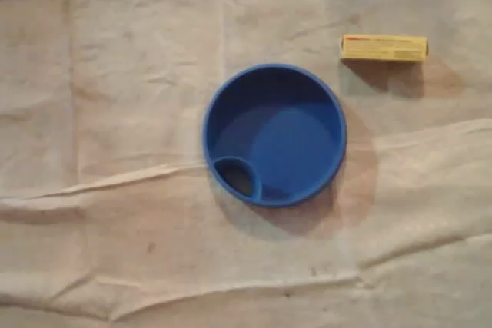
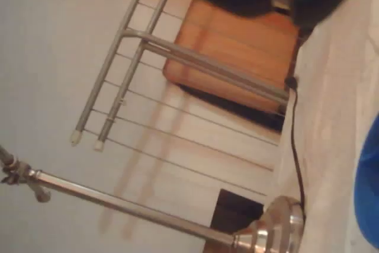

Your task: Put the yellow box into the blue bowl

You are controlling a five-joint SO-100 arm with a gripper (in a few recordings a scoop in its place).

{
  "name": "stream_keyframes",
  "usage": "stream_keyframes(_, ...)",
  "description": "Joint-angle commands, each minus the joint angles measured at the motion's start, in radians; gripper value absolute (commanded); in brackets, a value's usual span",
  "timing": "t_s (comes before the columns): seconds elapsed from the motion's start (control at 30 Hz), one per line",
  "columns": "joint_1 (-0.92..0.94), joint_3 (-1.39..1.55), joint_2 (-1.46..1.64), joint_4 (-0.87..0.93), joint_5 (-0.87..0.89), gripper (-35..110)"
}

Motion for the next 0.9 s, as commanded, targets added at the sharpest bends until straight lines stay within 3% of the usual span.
stream_keyframes(0.0,0.003,-0.015,0.037,-0.006,0.002,0)
stream_keyframes(0.87,0.005,-0.015,0.037,-0.006,0.009,0)
